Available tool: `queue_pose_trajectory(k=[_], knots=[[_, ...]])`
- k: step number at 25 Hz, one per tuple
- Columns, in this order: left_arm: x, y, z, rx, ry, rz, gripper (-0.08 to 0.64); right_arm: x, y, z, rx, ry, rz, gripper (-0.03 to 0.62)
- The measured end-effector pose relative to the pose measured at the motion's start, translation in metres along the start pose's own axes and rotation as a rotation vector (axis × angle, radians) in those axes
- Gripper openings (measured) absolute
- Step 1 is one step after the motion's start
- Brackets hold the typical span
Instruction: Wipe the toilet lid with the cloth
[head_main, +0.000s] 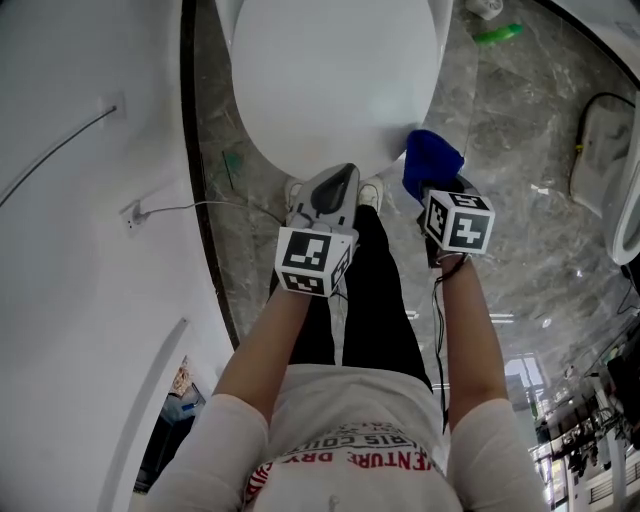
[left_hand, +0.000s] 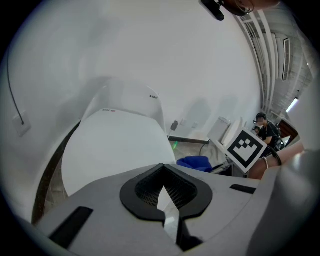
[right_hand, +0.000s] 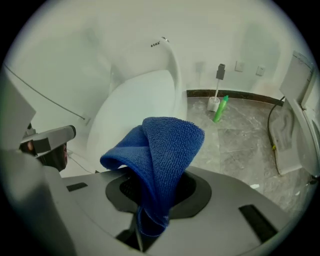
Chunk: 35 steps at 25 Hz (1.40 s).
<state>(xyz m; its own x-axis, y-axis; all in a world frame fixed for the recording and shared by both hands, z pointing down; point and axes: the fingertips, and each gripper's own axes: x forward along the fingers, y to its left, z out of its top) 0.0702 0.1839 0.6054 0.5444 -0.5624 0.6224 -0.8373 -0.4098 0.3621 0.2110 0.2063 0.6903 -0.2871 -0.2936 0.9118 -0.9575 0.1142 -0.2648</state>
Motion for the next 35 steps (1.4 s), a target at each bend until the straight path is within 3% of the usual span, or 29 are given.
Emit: queue_pose_trajectory(k=[4, 8, 14, 19, 25, 29, 35], knots=[[-0.012, -0.002, 0.02, 0.008, -0.014, 0.019, 0.006, -0.033, 0.008, 0.018, 0.058, -0.105, 0.023, 0.087], [-0.044, 0.007, 0.063, 0.009, -0.06, 0.048, 0.006, -0.078, 0.034, 0.053, 0.03, -0.204, -0.006, 0.087], [-0.109, 0.01, 0.175, 0.054, -0.165, 0.037, 0.006, -0.182, 0.075, 0.146, -0.048, -0.414, -0.106, 0.087], [-0.179, -0.002, 0.27, 0.073, -0.263, 0.014, 0.006, -0.283, 0.128, 0.217, -0.07, -0.587, -0.094, 0.087], [-0.269, -0.026, 0.376, 0.124, -0.449, -0.002, 0.006, -0.403, 0.193, 0.28, -0.209, -0.794, -0.114, 0.087], [-0.322, -0.037, 0.431, 0.186, -0.558, -0.016, 0.006, -0.459, 0.223, 0.296, -0.242, -0.895, -0.127, 0.087], [-0.366, -0.042, 0.448, 0.289, -0.621, -0.002, 0.006, -0.504, 0.243, 0.292, -0.285, -0.983, -0.14, 0.087]])
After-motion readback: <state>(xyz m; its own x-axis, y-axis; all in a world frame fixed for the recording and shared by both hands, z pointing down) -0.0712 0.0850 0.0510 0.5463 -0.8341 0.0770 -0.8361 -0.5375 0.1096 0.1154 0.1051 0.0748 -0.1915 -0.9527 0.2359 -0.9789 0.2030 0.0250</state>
